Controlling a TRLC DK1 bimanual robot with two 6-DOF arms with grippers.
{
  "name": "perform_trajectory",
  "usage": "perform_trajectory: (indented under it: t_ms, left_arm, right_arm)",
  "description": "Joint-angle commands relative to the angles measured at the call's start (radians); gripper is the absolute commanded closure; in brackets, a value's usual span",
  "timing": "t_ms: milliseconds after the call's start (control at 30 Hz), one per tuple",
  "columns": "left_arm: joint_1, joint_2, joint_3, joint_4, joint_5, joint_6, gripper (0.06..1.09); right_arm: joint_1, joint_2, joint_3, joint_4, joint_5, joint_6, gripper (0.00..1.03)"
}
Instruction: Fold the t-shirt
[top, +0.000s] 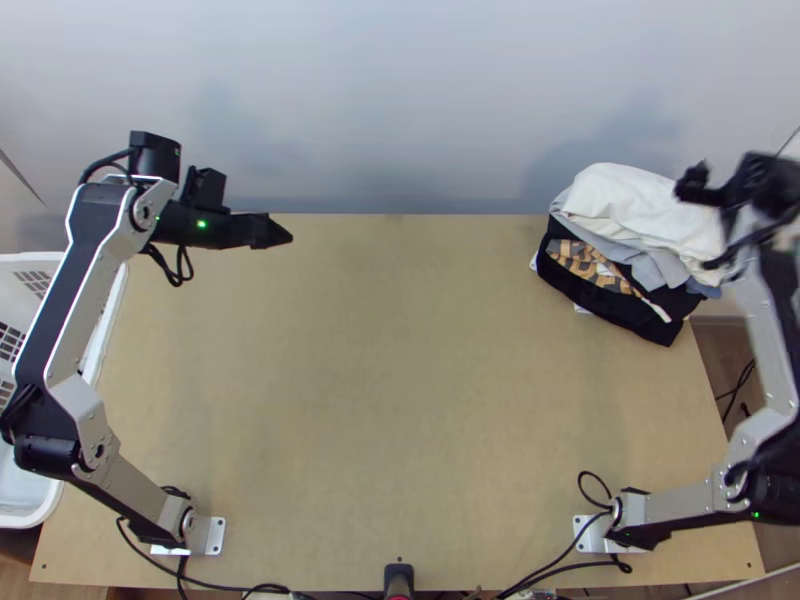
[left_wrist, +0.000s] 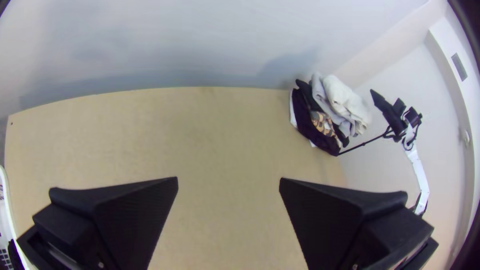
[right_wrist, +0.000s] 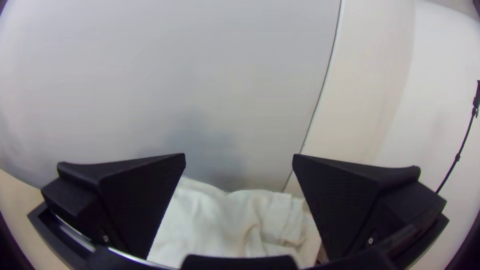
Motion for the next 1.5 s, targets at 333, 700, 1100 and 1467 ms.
perform_trajectory:
  t_ms: [333, 700, 1100, 1467]
  left_arm:
    - [0.07, -0.05, -0.008, 0.006, 0.001, -0.025, 0.1]
    - [0.064, -0.075, -0.017, 0.009, -0.001, -0.062, 0.1]
    - [0.098, -0.182, -0.099, 0.043, -0.01, -0.061, 0.1]
    - [0.254, -0.268, -0.11, 0.043, -0.018, -0.045, 0.1]
  right_arm:
    - [-0.004, 0.31, -0.567, 0.786, 0.102, 0.001, 0.03]
    - [-0.009, 0.025, -0.494, 0.725, 0.122, -0.036, 0.03]
    - [0.18, 0.137, -0.17, 0.621, 0.158, -0.082, 0.03]
    - [0.166, 0.606, -0.054, 0.665, 0.185, -0.153, 0.03]
